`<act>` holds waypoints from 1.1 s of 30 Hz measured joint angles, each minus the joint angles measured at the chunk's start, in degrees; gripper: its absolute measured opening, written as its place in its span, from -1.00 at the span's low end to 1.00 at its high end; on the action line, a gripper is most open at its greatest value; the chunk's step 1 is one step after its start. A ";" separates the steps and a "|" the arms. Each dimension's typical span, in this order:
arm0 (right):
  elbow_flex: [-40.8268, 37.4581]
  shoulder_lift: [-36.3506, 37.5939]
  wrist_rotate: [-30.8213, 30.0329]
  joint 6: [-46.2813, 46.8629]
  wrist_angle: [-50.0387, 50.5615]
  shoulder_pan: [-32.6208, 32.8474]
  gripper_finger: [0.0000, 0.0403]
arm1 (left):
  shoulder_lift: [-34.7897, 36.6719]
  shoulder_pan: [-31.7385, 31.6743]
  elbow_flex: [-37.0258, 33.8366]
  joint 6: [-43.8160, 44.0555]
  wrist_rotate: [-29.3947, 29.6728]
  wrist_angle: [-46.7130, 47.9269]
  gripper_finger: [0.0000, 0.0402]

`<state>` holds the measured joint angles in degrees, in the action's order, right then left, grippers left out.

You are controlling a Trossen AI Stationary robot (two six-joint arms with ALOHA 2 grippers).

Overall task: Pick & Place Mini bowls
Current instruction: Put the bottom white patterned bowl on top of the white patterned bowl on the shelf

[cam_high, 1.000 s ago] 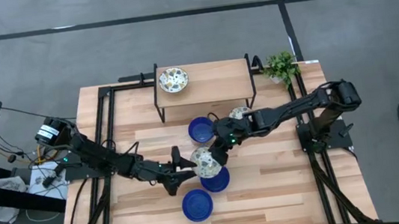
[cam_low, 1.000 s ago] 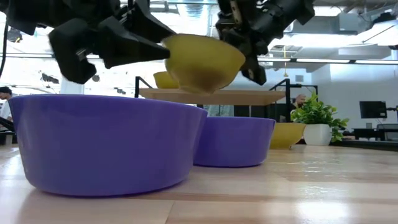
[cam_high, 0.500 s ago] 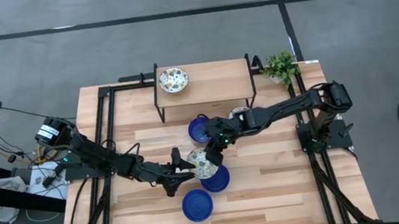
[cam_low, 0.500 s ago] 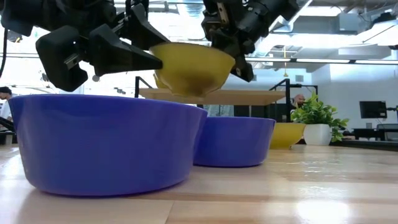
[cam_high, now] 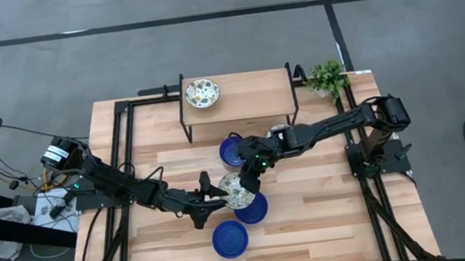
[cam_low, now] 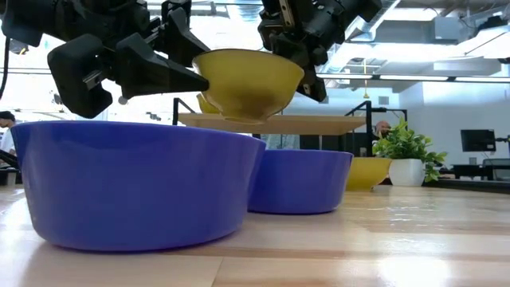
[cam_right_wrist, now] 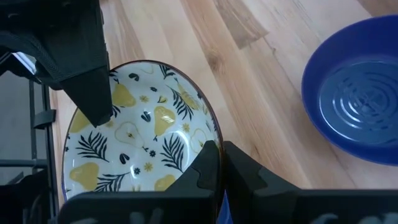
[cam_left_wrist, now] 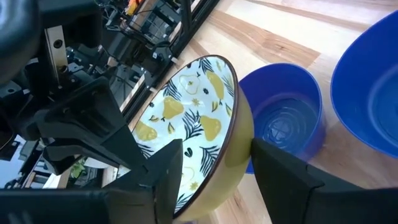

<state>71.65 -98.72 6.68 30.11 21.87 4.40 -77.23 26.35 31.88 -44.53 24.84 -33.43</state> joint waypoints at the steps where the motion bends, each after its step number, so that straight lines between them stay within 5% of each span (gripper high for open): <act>1: -0.01 0.01 0.24 0.00 0.00 0.00 -0.99 | 0.00 0.00 0.00 -0.02 -0.05 0.04 -0.12; 26: 0.08 0.11 0.90 -0.09 -0.71 -0.07 -0.95 | 0.04 0.00 0.04 0.80 -5.45 1.14 -0.90; 33: 0.08 0.18 0.88 -0.07 -0.40 -0.07 -0.94 | 0.04 0.00 0.00 -0.44 -5.40 1.16 -0.94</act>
<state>71.72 -98.54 7.55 30.04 21.46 4.34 -77.19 26.35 31.88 -44.97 19.44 -32.27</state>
